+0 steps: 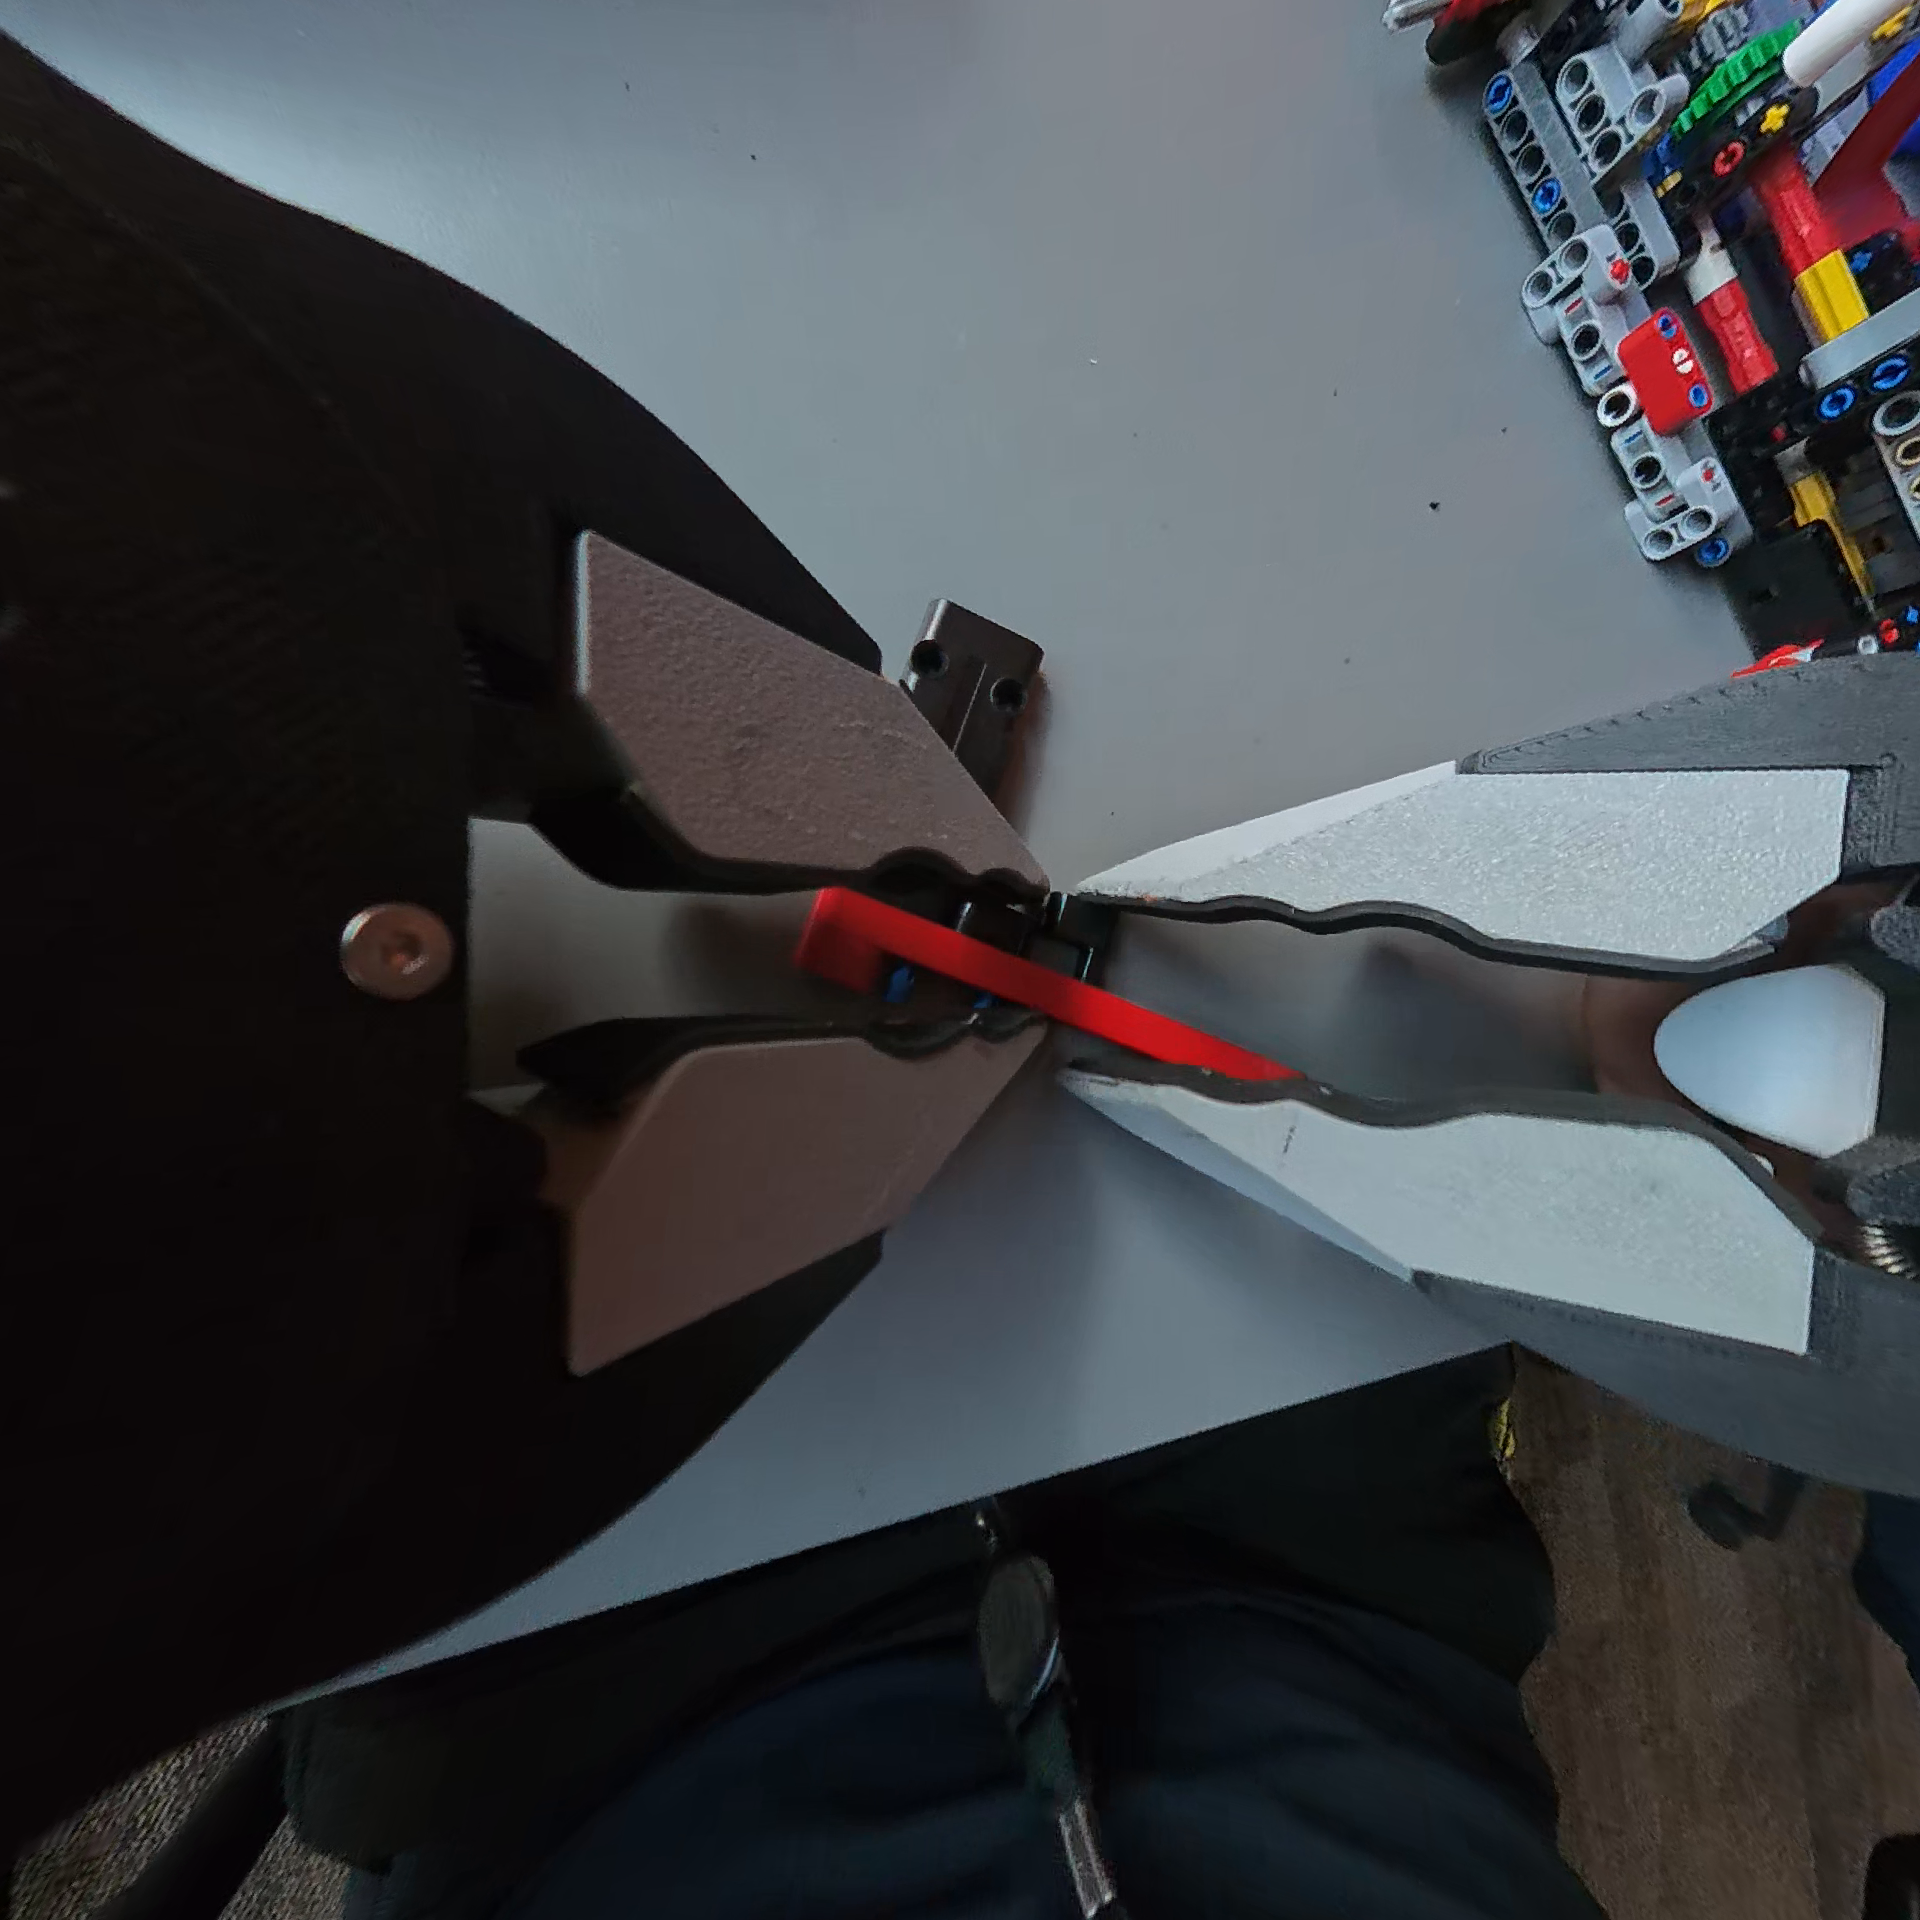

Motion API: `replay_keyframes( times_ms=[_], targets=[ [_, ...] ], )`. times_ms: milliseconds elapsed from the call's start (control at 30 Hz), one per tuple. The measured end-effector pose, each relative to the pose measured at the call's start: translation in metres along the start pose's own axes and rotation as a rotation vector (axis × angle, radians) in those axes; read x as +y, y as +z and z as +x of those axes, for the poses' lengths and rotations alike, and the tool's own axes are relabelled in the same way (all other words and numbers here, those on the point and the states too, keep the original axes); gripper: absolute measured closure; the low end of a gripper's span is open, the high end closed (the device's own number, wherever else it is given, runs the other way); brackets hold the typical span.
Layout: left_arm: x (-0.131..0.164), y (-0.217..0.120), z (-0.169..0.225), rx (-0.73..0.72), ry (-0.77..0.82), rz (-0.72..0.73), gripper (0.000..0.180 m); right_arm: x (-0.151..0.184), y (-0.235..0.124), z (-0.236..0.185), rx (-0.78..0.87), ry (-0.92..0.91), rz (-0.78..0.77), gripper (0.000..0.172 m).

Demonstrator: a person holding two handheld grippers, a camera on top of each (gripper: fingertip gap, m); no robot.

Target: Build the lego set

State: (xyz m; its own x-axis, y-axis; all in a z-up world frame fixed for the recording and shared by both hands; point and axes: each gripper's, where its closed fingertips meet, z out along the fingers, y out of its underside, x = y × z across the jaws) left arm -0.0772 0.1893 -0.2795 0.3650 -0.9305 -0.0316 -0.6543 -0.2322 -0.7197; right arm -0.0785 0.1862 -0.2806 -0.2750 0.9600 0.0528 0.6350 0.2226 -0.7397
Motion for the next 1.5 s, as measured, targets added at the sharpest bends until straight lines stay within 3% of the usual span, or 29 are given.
replay_keyframes(
  times_ms=[567, 767, 1167, 1433, 1500],
  targets=[
    [-0.0020, 0.0024, -0.0023, -0.022, 0.004, -0.004, 0.164, 0.0033, -0.0049, 0.0077, 0.110, -0.050, -0.005, 0.151],
    [-0.0025, 0.0028, -0.0027, -0.021, 0.002, -0.001, 0.165, 0.0043, -0.0044, 0.0077, 0.059, 0.041, -0.019, 0.152],
    [-0.0035, 0.0023, -0.0051, -0.063, 0.073, -0.019, 0.160, 0.0048, -0.0031, 0.0064, -0.024, -0.112, -0.197, 0.151],
    [-0.0046, 0.0036, -0.0011, -0.036, 0.157, -0.034, 0.167, 0.0049, -0.0023, 0.0013, -0.060, -0.103, -0.240, 0.157],
    [-0.0046, 0.0039, -0.0011, -0.005, 0.119, -0.019, 0.167, 0.0048, -0.0022, 0.0020, -0.068, -0.091, -0.234, 0.157]
  ],
)
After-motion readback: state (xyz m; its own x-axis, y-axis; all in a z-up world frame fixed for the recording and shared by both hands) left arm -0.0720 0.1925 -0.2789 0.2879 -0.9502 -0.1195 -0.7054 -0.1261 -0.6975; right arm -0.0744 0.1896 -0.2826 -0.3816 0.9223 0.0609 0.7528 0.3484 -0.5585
